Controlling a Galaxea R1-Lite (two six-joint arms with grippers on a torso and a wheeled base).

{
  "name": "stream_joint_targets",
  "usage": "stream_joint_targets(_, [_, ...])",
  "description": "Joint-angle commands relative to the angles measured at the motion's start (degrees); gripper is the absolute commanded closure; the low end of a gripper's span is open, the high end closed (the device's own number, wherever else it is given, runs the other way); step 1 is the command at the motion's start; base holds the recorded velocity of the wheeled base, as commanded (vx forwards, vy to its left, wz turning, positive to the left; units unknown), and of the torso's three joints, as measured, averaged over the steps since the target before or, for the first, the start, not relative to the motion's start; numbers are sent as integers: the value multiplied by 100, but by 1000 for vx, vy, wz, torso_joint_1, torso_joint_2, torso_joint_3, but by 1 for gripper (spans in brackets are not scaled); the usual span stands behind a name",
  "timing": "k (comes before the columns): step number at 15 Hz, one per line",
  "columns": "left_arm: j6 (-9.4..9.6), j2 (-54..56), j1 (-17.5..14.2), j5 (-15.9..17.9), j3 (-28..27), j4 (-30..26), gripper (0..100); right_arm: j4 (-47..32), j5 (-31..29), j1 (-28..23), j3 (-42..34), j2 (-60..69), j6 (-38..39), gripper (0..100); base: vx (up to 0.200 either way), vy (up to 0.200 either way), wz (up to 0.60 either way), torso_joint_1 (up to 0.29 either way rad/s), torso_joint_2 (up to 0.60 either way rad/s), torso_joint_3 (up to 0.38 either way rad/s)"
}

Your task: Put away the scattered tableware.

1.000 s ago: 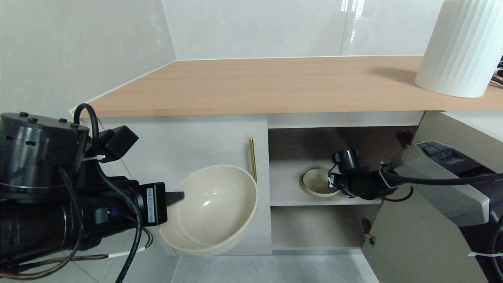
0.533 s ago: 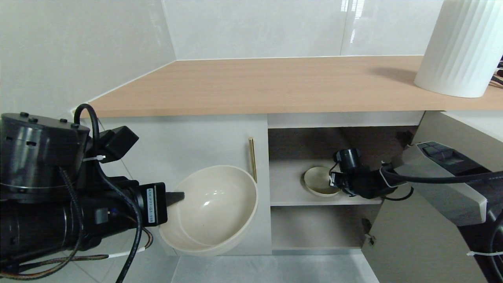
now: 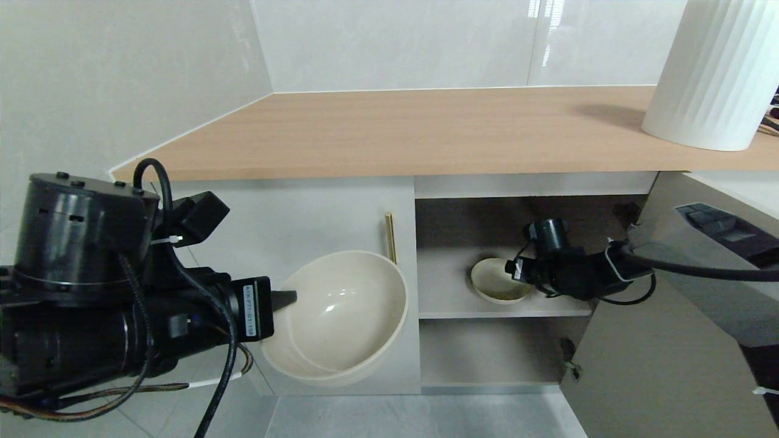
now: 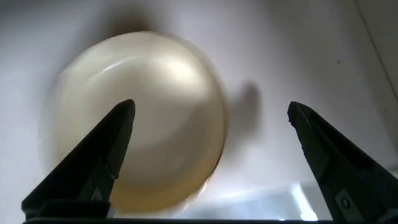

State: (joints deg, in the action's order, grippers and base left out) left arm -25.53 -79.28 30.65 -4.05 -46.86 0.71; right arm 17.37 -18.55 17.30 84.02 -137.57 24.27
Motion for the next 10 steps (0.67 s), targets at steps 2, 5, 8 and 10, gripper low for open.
stream_joint_targets(2, [417, -932, 143, -8, 19, 624, 100, -436, 994, 432, -1309, 2006, -10, 0, 0, 0, 0, 0, 0, 0])
stream_joint_targets(5, [751, -1609, 398, -44, 63, 1265, 100, -1509, 1319, 907, -1652, 3368, -98, 0, 0, 0, 0, 0, 0, 0])
stream_joint_targets(8, [716, -2118, 662, -351, 125, 1696, 100, -2388, 1319, 1390, -1661, 4142, -221, 0, 0, 0, 0, 0, 0, 0])
stream_joint_targets(10, [689, -2479, 917, -685, 151, 1968, 100, -2660, 1319, 1839, -1678, 4291, -221, 0, 0, 0, 0, 0, 0, 0])
